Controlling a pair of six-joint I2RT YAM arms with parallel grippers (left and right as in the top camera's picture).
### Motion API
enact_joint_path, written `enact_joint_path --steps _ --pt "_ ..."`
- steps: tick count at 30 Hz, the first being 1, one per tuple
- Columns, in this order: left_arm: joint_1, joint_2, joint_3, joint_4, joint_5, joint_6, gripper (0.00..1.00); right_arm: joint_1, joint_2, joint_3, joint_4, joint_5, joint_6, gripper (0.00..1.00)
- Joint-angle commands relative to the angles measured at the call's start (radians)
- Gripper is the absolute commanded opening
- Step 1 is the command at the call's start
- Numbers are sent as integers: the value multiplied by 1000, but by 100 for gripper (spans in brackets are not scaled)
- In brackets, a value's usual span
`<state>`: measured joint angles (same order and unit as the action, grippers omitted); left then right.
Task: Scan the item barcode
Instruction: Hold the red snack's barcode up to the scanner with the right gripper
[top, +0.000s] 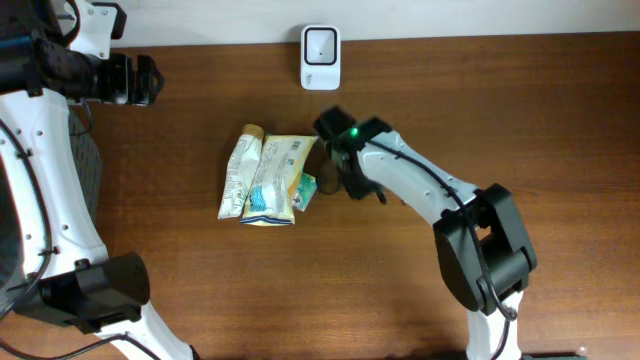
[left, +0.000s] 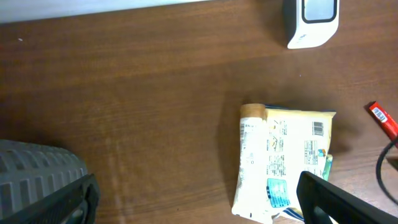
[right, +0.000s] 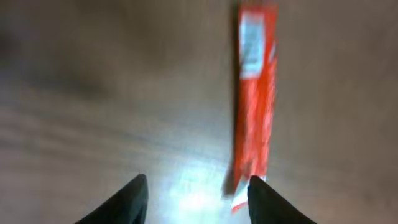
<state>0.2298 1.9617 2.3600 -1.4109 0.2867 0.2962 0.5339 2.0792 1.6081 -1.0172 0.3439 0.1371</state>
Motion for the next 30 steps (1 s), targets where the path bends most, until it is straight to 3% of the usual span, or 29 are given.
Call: enact_joint_path --steps 1,9,13,16,18,20,23,25,27,28,30 --pt "7 -17 5 3 1 12 99 -58 3 4 126 8 -123 47" --pt "7 -17 5 3 1 13 99 -103 129 -3 140 19 -238 38" --pt "7 -17 5 2 1 12 99 -105 142 -60 150 27 -234 25" --pt "7 -17 5 2 1 12 99 -121 142 -167 206 31 -235 4" --pt "7 -17 5 2 1 12 99 -121 141 -185 176 22 -232 4" --pt "7 -17 5 2 1 12 99 -107 118 -80 54 -110 -208 4" --pt "7 -17 5 2 1 12 99 -133 51 266 -188 -465 -208 4" --pt "7 -17 5 2 1 13 99 -172 51 482 -227 -787 -209 4" --pt "7 -17 5 2 1 12 99 -221 53 520 -60 -1206 -173 4" --pt "7 -17 5 2 1 12 99 -238 61 520 31 -1316 -107 4" --pt "7 -17 5 2 1 12 99 -256 129 520 523 -1575 241 4"
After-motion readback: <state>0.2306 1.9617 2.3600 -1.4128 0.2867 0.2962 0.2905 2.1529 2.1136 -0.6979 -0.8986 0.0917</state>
